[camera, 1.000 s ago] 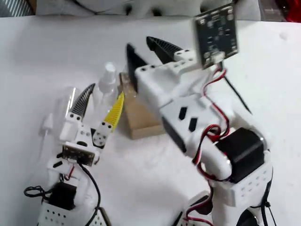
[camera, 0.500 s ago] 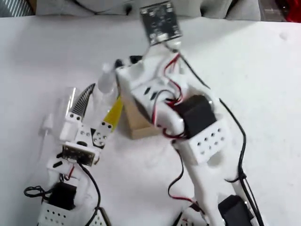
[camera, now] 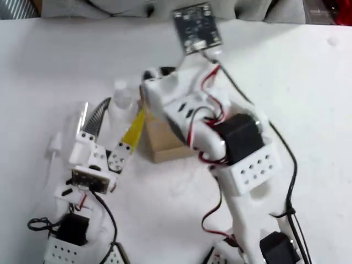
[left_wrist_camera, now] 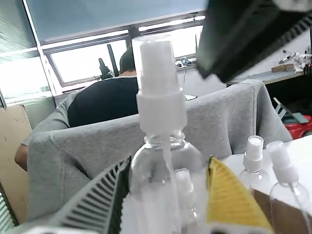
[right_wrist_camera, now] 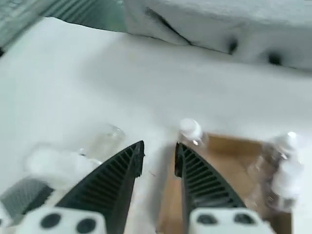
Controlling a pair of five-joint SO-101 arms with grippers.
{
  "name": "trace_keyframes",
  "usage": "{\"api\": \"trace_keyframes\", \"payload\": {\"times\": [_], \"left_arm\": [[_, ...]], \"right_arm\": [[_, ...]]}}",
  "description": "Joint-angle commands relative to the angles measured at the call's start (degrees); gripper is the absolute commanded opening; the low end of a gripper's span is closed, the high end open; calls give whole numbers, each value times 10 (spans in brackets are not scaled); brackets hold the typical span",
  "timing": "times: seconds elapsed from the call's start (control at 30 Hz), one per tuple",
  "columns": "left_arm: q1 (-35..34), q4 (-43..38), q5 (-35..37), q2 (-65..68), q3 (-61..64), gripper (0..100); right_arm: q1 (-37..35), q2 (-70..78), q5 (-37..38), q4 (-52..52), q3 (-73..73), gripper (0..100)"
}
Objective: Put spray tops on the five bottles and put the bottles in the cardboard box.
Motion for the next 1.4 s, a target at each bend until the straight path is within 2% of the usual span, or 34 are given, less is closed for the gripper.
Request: {"api": "trace_keyframes", "payload": {"times": [0.0, 0.37, 0.53, 0.77, 0.97, 1.17, 1.37], "left_arm": [[1, -13, 64, -10, -9, 24], [-8, -9, 88, -6, -20, 24], [-21, 94, 187, -6, -105, 24], [-20, 119, 194, 5, -145, 24], [-16, 83, 194, 153, -204, 24], [-16, 52, 194, 298, -267, 24], [-7, 25, 194, 357, -289, 24]], "right_arm": [[40, -17, 2, 44, -4, 77], [80, -19, 4, 223, -2, 77], [95, -61, 6, 220, 88, 70], [92, -161, 4, 203, 224, 41], [23, -232, 4, 102, 373, 14], [-74, -334, 2, -68, 529, 17], [-142, -465, 2, -286, 730, 17]]}}
